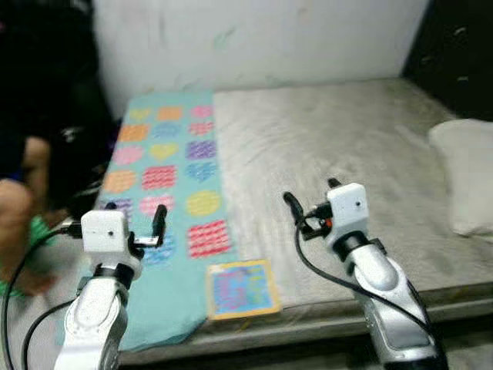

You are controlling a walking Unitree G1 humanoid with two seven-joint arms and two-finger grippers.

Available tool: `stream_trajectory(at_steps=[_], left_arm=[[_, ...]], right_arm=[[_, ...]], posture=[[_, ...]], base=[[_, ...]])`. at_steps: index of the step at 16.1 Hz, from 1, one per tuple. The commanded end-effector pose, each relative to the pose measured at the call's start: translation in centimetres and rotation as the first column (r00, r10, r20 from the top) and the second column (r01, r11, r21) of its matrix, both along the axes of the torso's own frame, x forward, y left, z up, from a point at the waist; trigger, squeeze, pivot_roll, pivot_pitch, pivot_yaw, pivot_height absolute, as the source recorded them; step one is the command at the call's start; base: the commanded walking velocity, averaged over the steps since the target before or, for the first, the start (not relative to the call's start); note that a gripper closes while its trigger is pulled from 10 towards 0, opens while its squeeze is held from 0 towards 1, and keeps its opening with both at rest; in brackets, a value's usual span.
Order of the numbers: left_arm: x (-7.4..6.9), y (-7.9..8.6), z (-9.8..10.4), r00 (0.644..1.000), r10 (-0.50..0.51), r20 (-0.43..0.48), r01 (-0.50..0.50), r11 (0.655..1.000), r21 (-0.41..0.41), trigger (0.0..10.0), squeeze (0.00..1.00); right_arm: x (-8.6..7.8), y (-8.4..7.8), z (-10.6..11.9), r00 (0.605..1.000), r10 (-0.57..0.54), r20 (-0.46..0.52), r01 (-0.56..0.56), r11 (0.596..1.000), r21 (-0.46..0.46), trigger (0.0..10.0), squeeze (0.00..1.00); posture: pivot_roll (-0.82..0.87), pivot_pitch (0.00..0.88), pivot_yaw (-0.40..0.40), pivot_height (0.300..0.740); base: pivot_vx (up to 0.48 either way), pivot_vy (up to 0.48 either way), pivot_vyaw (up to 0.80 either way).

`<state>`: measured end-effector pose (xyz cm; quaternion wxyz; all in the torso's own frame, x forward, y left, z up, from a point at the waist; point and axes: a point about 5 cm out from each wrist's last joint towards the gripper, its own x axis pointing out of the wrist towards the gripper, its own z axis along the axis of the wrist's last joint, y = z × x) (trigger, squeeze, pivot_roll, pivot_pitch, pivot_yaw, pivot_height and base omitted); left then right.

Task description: Clean up the room

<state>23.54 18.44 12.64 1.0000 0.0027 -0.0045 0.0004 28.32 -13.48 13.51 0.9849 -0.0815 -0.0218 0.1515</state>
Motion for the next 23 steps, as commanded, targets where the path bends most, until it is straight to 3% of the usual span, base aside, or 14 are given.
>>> stream_trajectory(at_steps=[1,8,11,23], left_arm=[[-0.02,-0.22,-0.05,1.0,-0.005,-0.005,0.005,1.0,0.0,10.0,0.0],[-0.01,-0.26,-0.01,1.0,-0.008,0.007,0.008,1.0,-0.014,10.0,0.0],[-0.09,-0.55,0.43,0.997,-0.068,0.037,0.07,0.997,-0.03,10.0,0.0],[0.0,-0.76,0.65,0.993,-0.103,0.056,0.105,0.994,-0.039,10.0,0.0]], right_arm=[[0.06,-0.28,0.32,1.0,-0.001,0.018,0.001,1.0,-0.011,10.0,0.0],[0.07,-0.34,0.26,1.0,-0.005,0.01,0.005,1.0,0.01,10.0,0.0],[0.09,-0.38,0.28,1.0,-0.006,0.01,0.006,1.0,0.016,10.0,0.0],[0.37,-0.2,0.42,1.0,-0.001,0.022,0.001,0.999,0.032,10.0,0.0]], posture=[[-0.16,0.0,0.018,0.74],[-0.16,0.0,0.014,0.74],[-0.16,0.0,0.014,0.74],[-0.16,0.0,0.018,0.74]], base=[[0.0,-0.326,0.0],[0.0,-0.233,0.0],[0.0,0.0,0.0],[0.353,0.0,0.0]])
